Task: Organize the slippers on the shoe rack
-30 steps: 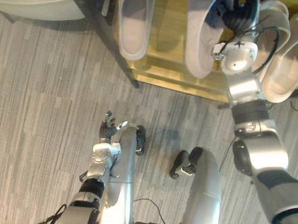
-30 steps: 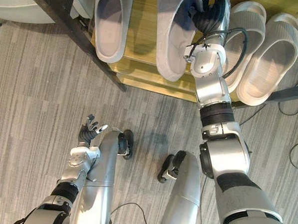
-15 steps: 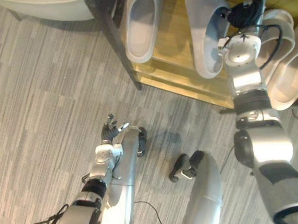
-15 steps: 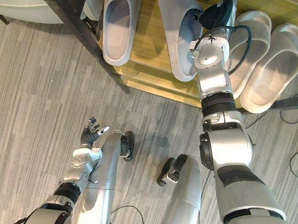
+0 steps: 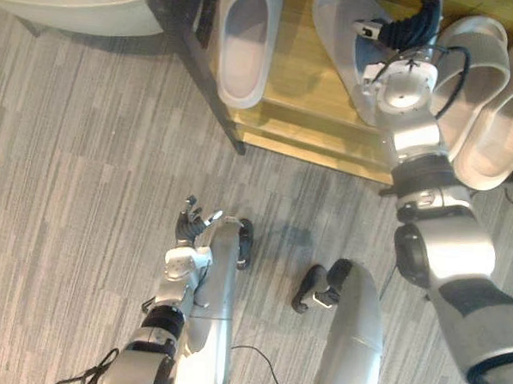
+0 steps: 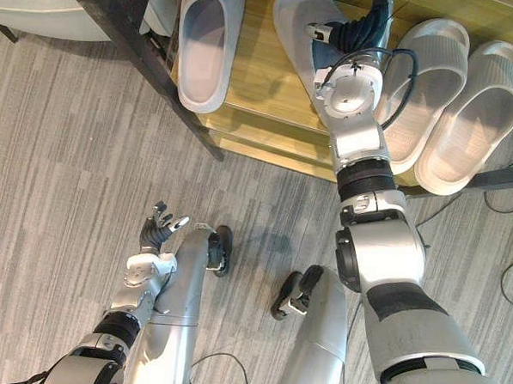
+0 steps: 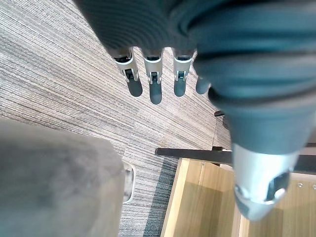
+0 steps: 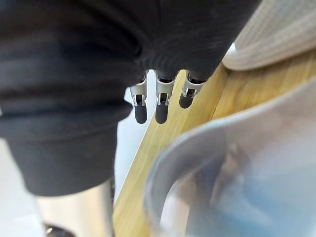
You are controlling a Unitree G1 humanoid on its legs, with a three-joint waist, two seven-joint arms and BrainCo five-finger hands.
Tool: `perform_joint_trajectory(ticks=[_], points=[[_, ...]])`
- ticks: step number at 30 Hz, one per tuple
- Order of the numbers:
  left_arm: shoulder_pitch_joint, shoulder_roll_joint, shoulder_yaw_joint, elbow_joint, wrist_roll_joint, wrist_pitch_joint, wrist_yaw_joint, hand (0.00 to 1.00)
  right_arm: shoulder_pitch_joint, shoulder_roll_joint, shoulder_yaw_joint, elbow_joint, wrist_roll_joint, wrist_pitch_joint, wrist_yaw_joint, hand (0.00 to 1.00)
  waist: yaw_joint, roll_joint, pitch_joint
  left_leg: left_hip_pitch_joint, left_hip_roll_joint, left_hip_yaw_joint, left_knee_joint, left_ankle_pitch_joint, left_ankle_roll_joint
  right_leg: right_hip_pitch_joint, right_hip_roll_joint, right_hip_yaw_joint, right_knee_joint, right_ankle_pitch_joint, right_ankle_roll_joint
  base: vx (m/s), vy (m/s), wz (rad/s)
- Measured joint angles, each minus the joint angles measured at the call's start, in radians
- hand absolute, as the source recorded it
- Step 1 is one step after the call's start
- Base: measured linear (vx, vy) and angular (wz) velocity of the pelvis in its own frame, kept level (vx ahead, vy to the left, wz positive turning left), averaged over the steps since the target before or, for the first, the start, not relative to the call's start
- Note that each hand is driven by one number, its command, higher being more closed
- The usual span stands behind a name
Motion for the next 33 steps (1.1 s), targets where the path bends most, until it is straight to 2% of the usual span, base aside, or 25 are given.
perform_joint_trajectory(ticks=[8,19,23,28,33], points=[[-0.001,0.002,0.005,0.016,-0.011,0.015,0.005,0.0,0.053,0.05,-0.005,0.0,0.041,-0.01,0.011,0.0,0.0,-0.002,-0.002,0.019,0.009,0.004,-0.002,0.0,0.0,0.015,0.01,0.004,-0.004,0.0,0.0,0.0,-0.035,-0.03],[-0.001,0.0,0.007,0.038,-0.011,0.026,0.005,0.0,0.11,0.107,-0.082,0.0,0.12,-0.017,0.013,0.0,0.0,-0.003,-0.02,0.024,0.012,0.002,-0.018,0.001,-0.003,0.022,0.013,-0.002,-0.023,0.004,-0.006,0.0,-0.023,0.0],[-0.001,-0.005,0.024,0.052,-0.01,0.036,0.005,0.0,0.125,0.134,-0.111,0.0,0.231,-0.045,0.021,0.0,0.0,-0.004,-0.02,0.041,0.013,-0.002,-0.033,0.002,-0.006,0.039,0.02,-0.009,-0.04,0.005,-0.007,0.02,-0.045,0.01],[-0.001,-0.005,0.03,0.055,-0.01,0.039,0.005,0.0,0.127,0.152,-0.117,-0.001,0.317,-0.078,0.034,0.0,0.0,-0.004,-0.02,0.044,0.015,-0.001,-0.036,0.002,-0.006,0.04,0.025,-0.007,-0.043,0.005,-0.007,0.0,-0.015,0.0],[-0.001,-0.005,0.033,0.055,-0.01,0.05,0.005,0.0,0.135,0.186,-0.117,-0.011,0.419,-0.095,0.051,0.0,0.001,-0.004,-0.02,0.051,0.016,-0.005,-0.04,0.003,-0.008,0.051,0.027,-0.012,-0.05,0.005,-0.007,0.0,-0.037,0.0]])
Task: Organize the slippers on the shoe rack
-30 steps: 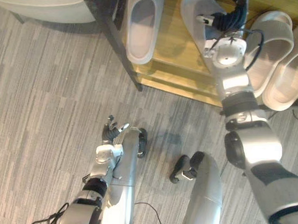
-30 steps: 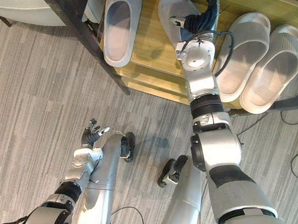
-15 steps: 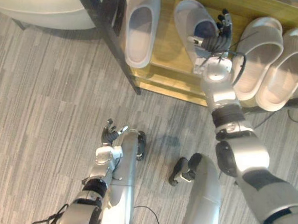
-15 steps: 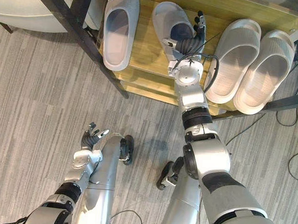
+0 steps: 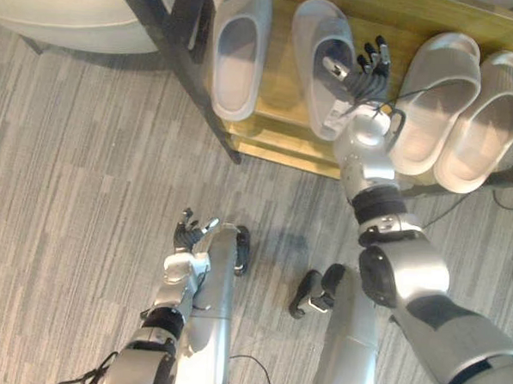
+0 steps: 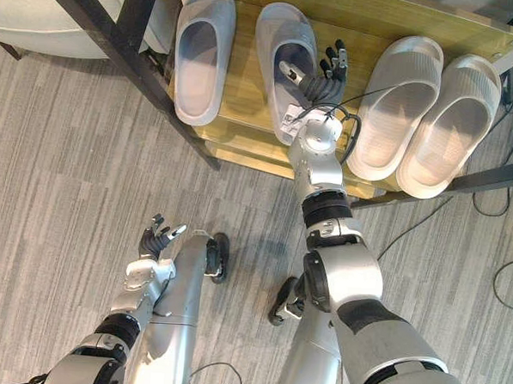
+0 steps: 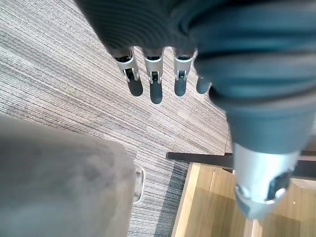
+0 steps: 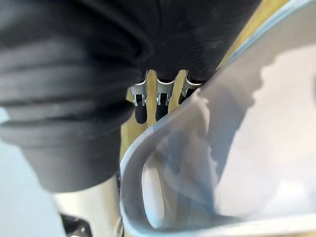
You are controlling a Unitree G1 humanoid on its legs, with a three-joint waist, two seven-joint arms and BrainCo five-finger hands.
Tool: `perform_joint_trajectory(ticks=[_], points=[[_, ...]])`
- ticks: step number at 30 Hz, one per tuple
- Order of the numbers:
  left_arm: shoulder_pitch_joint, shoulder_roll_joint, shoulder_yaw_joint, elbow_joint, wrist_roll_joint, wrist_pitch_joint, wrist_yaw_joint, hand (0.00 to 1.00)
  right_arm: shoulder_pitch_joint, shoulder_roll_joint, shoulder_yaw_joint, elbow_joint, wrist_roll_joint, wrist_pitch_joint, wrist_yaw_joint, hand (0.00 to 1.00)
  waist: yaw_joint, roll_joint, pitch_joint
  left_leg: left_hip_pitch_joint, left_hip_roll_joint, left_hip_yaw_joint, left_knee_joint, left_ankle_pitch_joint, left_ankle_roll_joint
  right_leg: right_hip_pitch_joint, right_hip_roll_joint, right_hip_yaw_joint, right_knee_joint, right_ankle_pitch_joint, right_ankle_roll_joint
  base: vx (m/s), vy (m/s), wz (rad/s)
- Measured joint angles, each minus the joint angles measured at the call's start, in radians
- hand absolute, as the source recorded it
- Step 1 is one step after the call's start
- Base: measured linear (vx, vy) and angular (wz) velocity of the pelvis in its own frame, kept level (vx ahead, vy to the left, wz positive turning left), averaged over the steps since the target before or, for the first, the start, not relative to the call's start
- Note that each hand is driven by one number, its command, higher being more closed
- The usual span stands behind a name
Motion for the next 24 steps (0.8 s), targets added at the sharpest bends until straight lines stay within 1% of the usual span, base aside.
perform_joint_trajectory(ticks=[3,5,7,8,11,17,23,24], points=[[0.0,-0.002,0.002,-0.001,0.0,0.005,0.0,0.0,0.003,0.034,0.0,-0.002,0.026,-0.014,0.002,0.0,0.0,0.0,0.0,0.0,-0.001,-0.005,-0.003,0.001,-0.003,0.005,0.0,-0.007,-0.004,0.001,-0.001,0.0,-0.011,0.01],[0.0,-0.007,0.014,-0.001,0.0,0.008,0.002,0.0,0.003,0.05,0.002,-0.004,0.062,-0.025,0.005,0.0,0.001,0.0,0.0,0.0,-0.002,-0.006,-0.005,0.002,-0.003,0.005,0.0,-0.007,-0.005,0.001,-0.001,0.0,-0.015,0.01],[0.0,-0.013,0.029,-0.001,0.001,0.009,0.005,0.0,0.003,0.072,0.002,-0.006,0.103,-0.037,0.007,0.0,0.002,0.0,0.0,0.001,-0.002,-0.006,-0.005,0.002,-0.004,0.005,0.0,-0.008,-0.005,0.001,-0.001,-0.01,-0.016,0.0],[0.0,-0.014,0.031,-0.001,0.001,0.01,0.008,0.0,0.003,0.08,0.002,-0.009,0.141,-0.043,0.009,0.0,0.002,0.0,0.0,0.001,-0.003,-0.007,-0.006,0.003,-0.005,0.005,0.0,-0.008,-0.005,0.001,-0.001,0.0,0.0,0.0],[0.0,-0.019,0.038,-0.002,0.002,0.011,0.019,0.0,0.003,0.098,0.001,-0.021,0.206,-0.048,0.011,0.0,0.003,0.0,0.0,0.001,-0.004,-0.013,-0.009,0.005,-0.01,0.009,0.001,-0.015,-0.007,0.001,-0.002,-0.01,-0.035,0.02],[-0.001,-0.023,0.038,-0.009,0.003,0.016,0.019,0.0,0.003,0.113,0.001,-0.022,0.282,-0.057,0.019,0.0,0.007,0.0,0.0,0.006,-0.008,-0.022,-0.024,0.013,-0.022,0.016,0.001,-0.025,-0.016,0.002,-0.005,-0.01,-0.038,0.04],[-0.001,-0.026,0.038,-0.008,0.021,0.021,0.019,0.0,0.011,0.113,0.001,-0.022,0.329,-0.058,0.04,0.0,0.009,0.001,0.0,0.019,-0.007,-0.021,-0.034,0.015,-0.025,0.027,0.003,-0.026,-0.022,0.002,-0.005,-0.01,-0.037,0.0],[-0.001,-0.026,0.039,-0.008,0.022,0.021,0.019,0.0,0.011,0.112,0.0,-0.022,0.363,-0.059,0.046,0.0,0.01,0.001,0.0,0.019,-0.006,-0.021,-0.034,0.015,-0.025,0.027,0.003,-0.026,-0.022,0.002,-0.005,-0.02,-0.034,-0.01]])
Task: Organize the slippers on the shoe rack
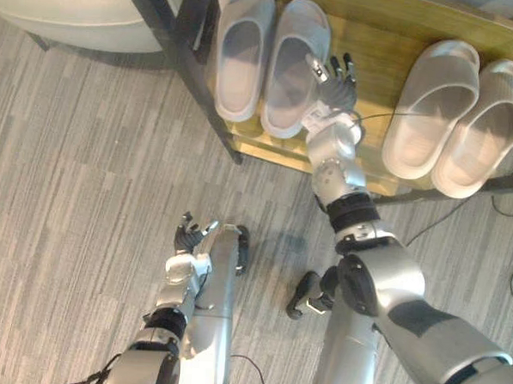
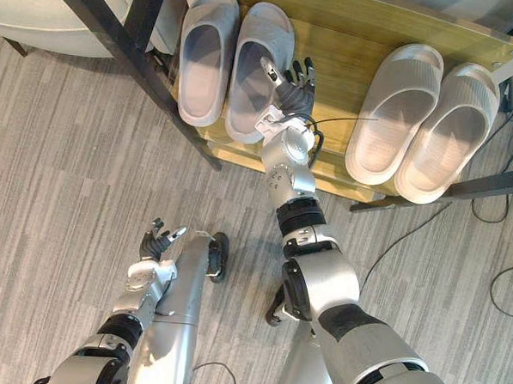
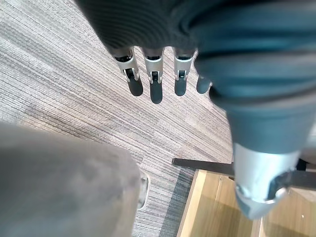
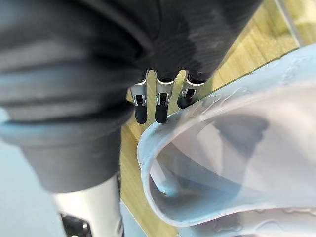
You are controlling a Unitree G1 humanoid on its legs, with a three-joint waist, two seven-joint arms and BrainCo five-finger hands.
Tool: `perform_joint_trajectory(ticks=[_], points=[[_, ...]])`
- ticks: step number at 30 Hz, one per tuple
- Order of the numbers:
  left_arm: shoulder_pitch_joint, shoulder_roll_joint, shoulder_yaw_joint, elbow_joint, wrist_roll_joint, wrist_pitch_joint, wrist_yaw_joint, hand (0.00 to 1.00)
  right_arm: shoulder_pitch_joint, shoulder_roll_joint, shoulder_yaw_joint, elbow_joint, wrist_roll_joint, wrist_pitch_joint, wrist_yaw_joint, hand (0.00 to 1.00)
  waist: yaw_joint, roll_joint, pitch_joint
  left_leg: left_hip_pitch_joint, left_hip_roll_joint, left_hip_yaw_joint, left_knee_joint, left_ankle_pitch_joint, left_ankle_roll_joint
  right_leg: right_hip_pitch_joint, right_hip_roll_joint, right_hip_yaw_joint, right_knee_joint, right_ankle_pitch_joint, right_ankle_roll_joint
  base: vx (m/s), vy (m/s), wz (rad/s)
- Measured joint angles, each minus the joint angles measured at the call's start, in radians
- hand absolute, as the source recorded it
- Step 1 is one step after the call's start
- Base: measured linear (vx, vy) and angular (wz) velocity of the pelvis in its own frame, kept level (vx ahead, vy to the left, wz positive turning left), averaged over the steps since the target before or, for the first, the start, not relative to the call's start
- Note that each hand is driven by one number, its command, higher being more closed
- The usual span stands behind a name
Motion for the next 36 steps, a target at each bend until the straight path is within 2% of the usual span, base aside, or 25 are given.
perform_joint_trajectory(ticks=[3,10,15,19,23,29,32,34,36], points=[[0.0,0.0,0.0,0.0,0.0,0.0,0.0,0.0,0.0,-0.001,-0.001,0.0,0.034,-0.003,0.006,0.0,0.0,0.0,0.0,0.0,0.001,0.001,0.0,0.0,0.0,0.0,0.0,0.001,0.0,0.0,0.0,0.0,0.0,0.0],[0.0,0.0,0.0,0.004,0.0,0.0,0.0,0.0,0.001,-0.016,-0.002,0.0,0.008,0.006,0.012,0.0,0.002,0.002,0.001,0.009,0.004,0.003,0.0,0.0,0.0,0.007,0.001,0.002,-0.002,0.0,-0.001,0.0,0.0,0.0],[0.018,-0.016,0.039,0.008,0.0,0.01,-0.002,0.0,0.043,-0.044,0.0,0.0,-0.132,0.022,0.029,0.0,-0.003,0.002,0.002,0.061,0.014,0.008,-0.028,0.0,0.001,0.054,0.014,0.002,-0.039,0.013,-0.003,-0.01,-0.013,-0.05],[0.061,-0.015,0.039,0.008,0.016,0.01,-0.004,0.0,0.105,-0.097,0.052,-0.009,-0.263,0.033,0.036,0.0,-0.019,0.002,0.002,0.132,0.016,0.018,-0.08,0.009,0.0,0.12,0.018,-0.003,-0.097,0.031,0.0,0.01,-0.01,-0.05],[0.12,-0.018,0.031,0.012,0.039,0.011,-0.023,0.0,0.236,-0.119,0.093,-0.134,-0.393,0.034,0.036,0.0,-0.034,0.001,0.003,0.269,0.02,0.033,-0.177,0.023,-0.002,0.254,0.032,-0.017,-0.209,0.064,0.001,0.05,0.001,-0.05],[0.201,-0.028,-0.014,0.045,0.074,0.015,-0.044,0.0,0.525,-0.119,0.193,-0.435,-0.53,0.027,0.065,0.0,-0.068,-0.006,-0.001,0.544,0.044,0.118,-0.426,0.079,0.008,0.504,0.061,-0.03,-0.478,0.168,0.019,0.05,0.037,-0.1],[0.234,-0.027,-0.07,0.064,0.104,0.017,-0.054,0.0,0.724,-0.113,0.235,-0.529,-0.6,0.019,0.097,0.0,-0.082,-0.033,-0.025,0.663,0.052,0.184,-0.562,0.121,0.01,0.606,0.069,-0.035,-0.618,0.223,0.033,0.07,0.041,-0.08],[0.247,-0.017,-0.14,0.114,0.138,0.021,-0.071,0.0,0.9,-0.094,0.254,-0.523,-0.663,0.021,0.14,0.0,-0.086,-0.058,-0.064,0.762,0.031,0.198,-0.7,0.168,0.006,0.697,0.087,-0.042,-0.764,0.279,0.041,0.15,0.03,-0.07],[0.25,-0.013,-0.17,0.132,0.155,0.029,-0.083,0.0,0.961,-0.091,0.257,-0.516,-0.684,0.023,0.159,0.0,-0.095,-0.066,-0.073,0.809,0.016,0.202,-0.767,0.195,0.004,0.74,0.091,-0.047,-0.826,0.305,0.045,0.12,0.007,0.03]])
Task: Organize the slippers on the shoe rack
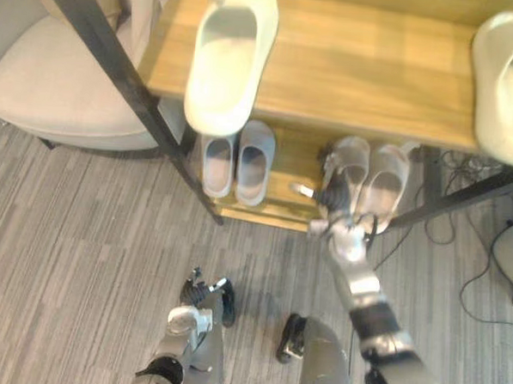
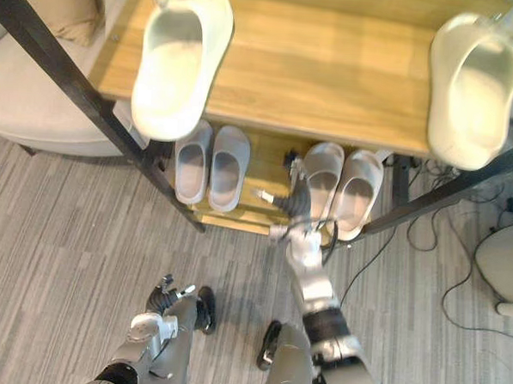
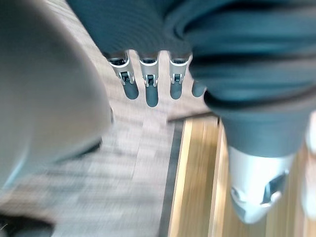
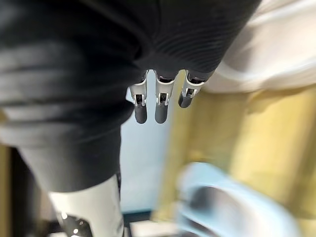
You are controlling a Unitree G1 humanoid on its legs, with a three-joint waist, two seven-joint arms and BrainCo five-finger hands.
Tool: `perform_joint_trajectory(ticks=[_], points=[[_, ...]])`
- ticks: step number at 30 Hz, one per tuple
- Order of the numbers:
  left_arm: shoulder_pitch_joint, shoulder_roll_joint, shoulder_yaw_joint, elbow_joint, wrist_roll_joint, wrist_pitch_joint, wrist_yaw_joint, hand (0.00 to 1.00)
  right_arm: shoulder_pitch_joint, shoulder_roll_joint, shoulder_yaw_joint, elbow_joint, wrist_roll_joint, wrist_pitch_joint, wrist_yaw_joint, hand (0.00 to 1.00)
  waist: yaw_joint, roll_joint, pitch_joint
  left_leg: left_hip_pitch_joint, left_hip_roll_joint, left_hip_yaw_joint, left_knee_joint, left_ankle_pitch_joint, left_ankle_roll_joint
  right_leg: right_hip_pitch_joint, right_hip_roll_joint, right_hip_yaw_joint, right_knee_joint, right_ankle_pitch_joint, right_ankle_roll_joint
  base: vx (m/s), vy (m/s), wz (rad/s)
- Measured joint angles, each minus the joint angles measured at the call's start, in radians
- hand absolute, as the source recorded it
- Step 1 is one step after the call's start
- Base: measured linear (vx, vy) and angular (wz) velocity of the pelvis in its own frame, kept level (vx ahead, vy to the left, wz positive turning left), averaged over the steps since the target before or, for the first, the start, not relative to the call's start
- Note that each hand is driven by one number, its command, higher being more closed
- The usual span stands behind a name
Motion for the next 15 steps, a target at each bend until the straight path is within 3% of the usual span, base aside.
perform_joint_trajectory(ticks=[2,5,11,15], points=[[0.025,0.004,-0.015,0.014,0.021,0.008,-0.008,0.0,0.065,-0.003,-0.005,0.058,-0.034,0.002,0.031,0.0,-0.03,-0.006,-0.027,0.071,-0.027,0.003,-0.112,0.051,0.0,0.064,0.004,-0.012,-0.098,0.043,0.011,0.15,0.0,0.07],[0.06,0.023,-0.04,0.017,0.042,0.01,-0.024,0.0,0.151,-0.005,-0.031,0.14,-0.067,0.008,0.059,0.0,-0.047,-0.004,-0.057,0.173,-0.05,0.018,-0.249,0.105,-0.003,0.144,0.013,-0.012,-0.202,0.087,0.02,0.12,-0.001,-0.07],[0.099,0.063,-0.071,0.033,0.077,0.01,-0.034,0.0,0.273,0.009,-0.113,0.367,-0.071,0.014,0.093,0.0,-0.053,0.014,-0.114,0.35,-0.067,0.038,-0.489,0.211,-0.017,0.256,0.046,0.002,-0.336,0.146,0.018,0.03,-0.018,-0.15],[0.113,0.066,-0.09,0.033,0.08,0.009,-0.048,0.0,0.302,0.01,-0.171,0.516,-0.067,0.024,0.102,0.0,-0.066,0.024,-0.126,0.415,-0.071,0.034,-0.563,0.251,-0.016,0.283,0.057,0.008,-0.354,0.152,0.018,-0.06,0.009,-0.05]])
